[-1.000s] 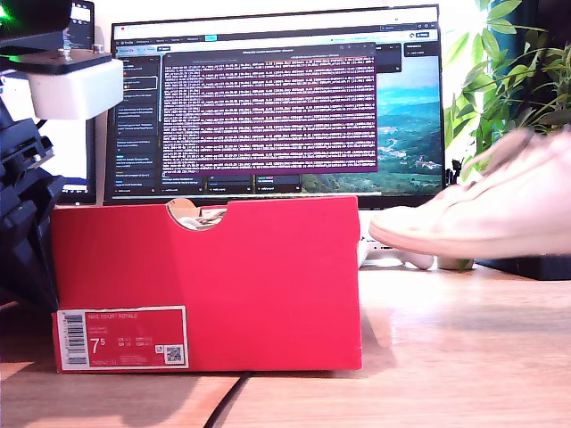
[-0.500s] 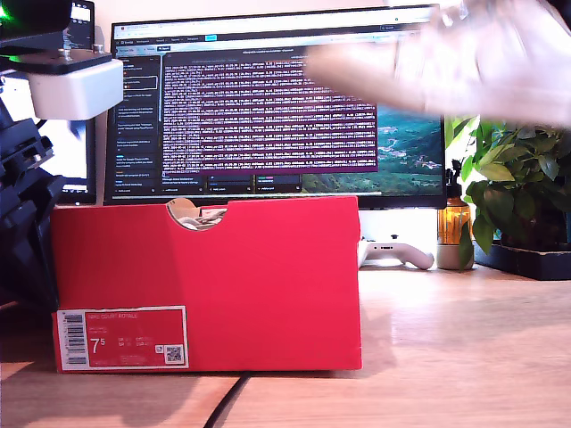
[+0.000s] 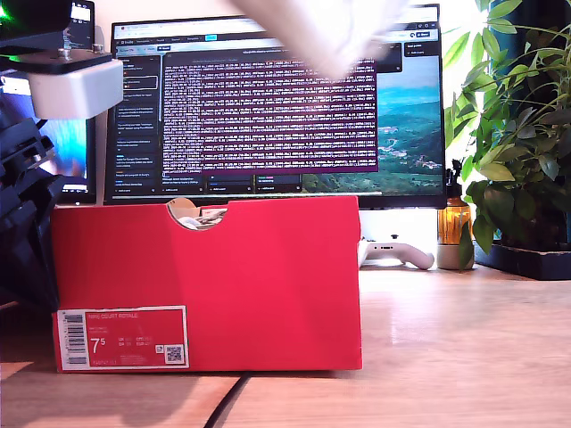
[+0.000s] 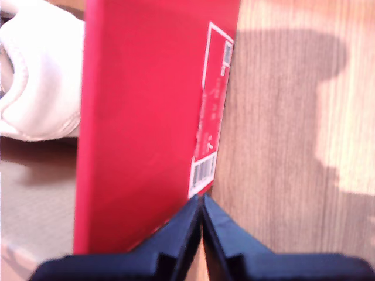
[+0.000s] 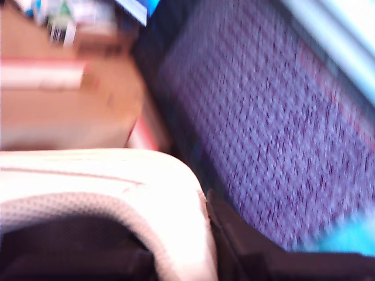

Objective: Pack the white shoes by picking the first shoe and placing it inside the red shoebox, left side, then picking and rotating the second shoe and placing it in the shoebox

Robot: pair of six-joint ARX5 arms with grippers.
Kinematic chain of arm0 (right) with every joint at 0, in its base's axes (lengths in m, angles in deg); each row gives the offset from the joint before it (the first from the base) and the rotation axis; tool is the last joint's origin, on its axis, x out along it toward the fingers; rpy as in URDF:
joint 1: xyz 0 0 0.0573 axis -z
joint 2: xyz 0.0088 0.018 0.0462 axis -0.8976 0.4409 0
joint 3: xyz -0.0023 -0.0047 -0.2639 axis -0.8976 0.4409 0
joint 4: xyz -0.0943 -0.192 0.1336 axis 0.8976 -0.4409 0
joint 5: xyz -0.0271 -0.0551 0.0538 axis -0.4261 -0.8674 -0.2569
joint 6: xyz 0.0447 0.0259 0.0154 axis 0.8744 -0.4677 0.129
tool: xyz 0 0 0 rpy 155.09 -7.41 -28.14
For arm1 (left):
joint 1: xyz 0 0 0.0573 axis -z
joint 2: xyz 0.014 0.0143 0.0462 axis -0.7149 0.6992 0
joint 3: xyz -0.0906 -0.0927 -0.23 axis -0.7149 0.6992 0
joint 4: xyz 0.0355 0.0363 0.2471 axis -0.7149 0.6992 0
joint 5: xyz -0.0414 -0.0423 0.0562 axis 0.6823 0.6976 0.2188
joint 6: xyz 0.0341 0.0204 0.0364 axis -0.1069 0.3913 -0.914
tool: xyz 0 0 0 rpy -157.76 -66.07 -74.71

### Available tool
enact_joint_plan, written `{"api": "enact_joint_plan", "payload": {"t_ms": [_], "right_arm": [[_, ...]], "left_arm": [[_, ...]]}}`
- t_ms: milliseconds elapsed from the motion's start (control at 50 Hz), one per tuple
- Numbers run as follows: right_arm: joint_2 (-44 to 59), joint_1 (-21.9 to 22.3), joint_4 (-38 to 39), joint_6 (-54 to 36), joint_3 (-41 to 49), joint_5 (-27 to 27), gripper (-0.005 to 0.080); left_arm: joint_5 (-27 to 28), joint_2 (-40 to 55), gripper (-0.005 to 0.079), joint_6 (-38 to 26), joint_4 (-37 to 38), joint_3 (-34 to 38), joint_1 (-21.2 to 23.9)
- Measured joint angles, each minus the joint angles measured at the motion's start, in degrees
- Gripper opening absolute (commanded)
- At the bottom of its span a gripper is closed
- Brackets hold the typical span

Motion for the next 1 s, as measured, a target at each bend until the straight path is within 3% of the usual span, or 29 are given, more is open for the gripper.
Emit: {"api": "enact_joint_plan", "payload": {"t_ms": [440, 1000], "right_arm": [[10.78, -0.72, 10.36, -8.85, 0.00, -1.07, -0.0013], [20.55, -2.40, 8.00, -12.61, 0.00, -1.09, -0.0013]], "left_arm": [[0.00, 0.00, -0.0016, 0.00, -0.02, 0.00, 0.00], [0.00, 0.00, -0.0016, 0.00, -0.02, 0.00, 0.00]]}}
